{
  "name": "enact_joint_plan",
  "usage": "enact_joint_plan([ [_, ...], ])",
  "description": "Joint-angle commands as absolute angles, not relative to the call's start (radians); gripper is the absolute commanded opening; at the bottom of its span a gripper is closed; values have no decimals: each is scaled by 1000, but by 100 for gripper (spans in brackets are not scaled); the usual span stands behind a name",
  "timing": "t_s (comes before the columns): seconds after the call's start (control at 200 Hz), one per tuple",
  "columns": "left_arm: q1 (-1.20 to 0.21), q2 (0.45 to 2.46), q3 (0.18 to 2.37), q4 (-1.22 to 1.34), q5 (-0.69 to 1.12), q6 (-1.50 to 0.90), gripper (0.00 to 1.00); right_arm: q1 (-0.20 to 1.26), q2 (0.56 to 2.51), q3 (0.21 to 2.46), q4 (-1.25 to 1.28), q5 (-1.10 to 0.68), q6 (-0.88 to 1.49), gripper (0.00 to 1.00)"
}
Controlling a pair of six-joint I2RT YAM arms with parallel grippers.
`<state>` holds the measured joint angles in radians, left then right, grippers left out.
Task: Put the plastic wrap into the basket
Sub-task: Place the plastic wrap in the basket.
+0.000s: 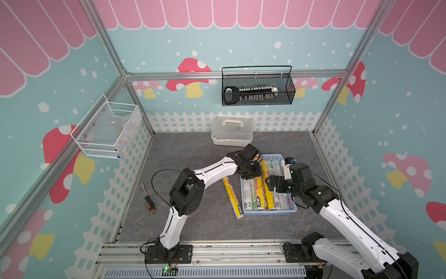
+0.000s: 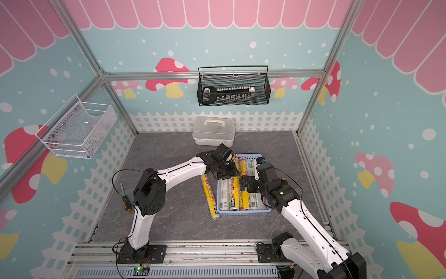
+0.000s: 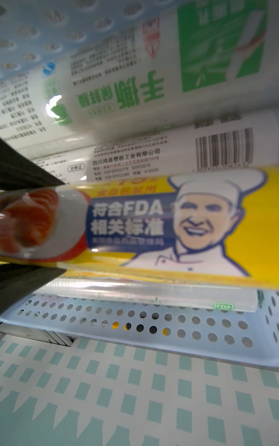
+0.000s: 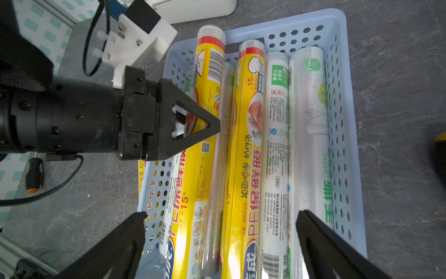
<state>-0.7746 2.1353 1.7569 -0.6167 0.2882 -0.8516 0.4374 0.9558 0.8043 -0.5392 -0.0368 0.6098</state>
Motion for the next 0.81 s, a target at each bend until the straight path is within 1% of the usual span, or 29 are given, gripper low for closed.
enact_joint_plan([
  [0.0, -790, 2154, 1788, -636, 323, -858, 31, 430, 959, 799, -556, -23, 592, 99],
  [0.07, -790, 2158, 1783, -636, 313, -875, 35, 431, 961, 799, -557, -22, 589, 100],
  [0.47, -793, 2189, 1786, -635, 324, -936, 50, 432, 974, 796, -554, -34, 582, 100],
  [0.635, -793, 2182, 1781, -635, 319, -943, 54, 432, 976, 793, -554, -39, 580, 100],
  [0.8, -793, 2165, 1771, -635, 305, -952, 54, 431, 976, 792, -553, -38, 580, 100],
])
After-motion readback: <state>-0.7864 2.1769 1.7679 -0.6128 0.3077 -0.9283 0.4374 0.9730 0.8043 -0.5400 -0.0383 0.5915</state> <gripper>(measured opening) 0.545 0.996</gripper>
